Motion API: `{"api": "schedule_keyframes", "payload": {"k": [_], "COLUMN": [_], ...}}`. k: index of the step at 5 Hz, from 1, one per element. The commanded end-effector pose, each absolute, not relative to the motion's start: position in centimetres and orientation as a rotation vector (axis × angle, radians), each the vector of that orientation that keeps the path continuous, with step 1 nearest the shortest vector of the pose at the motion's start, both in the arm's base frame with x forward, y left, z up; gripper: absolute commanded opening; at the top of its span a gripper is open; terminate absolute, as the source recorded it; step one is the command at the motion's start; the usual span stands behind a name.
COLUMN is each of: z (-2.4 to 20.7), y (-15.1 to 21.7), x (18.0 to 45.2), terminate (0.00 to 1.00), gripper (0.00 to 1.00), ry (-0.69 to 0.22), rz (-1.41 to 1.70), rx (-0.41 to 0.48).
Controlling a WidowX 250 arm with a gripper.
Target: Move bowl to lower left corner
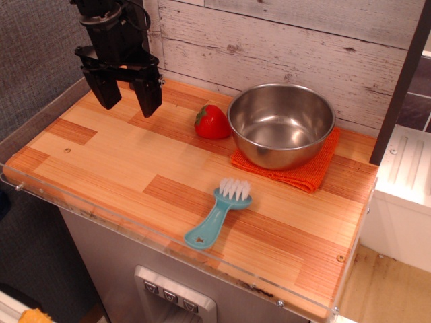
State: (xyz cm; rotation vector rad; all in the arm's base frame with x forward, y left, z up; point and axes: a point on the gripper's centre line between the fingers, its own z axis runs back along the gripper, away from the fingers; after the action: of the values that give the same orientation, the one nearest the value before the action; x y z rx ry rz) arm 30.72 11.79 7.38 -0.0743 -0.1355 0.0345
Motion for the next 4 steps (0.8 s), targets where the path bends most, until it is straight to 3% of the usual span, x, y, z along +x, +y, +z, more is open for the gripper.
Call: {"api": "schedule_keyframes", "payload": {"k": [1,2,4], "z": [7.4,6.9,9.1], "y": [11.8,10.0,4.8], "x": [30.7,31.2,32.9], "terminate": [0.0,0.0,0.0], "gripper": [1.0,1.0,1.0], "ry": [-0.136,-0.135,-0.207], "rz": [0.034,-0.017,-0.12], "rx": [-0.074,-0.08,-0.115]}}
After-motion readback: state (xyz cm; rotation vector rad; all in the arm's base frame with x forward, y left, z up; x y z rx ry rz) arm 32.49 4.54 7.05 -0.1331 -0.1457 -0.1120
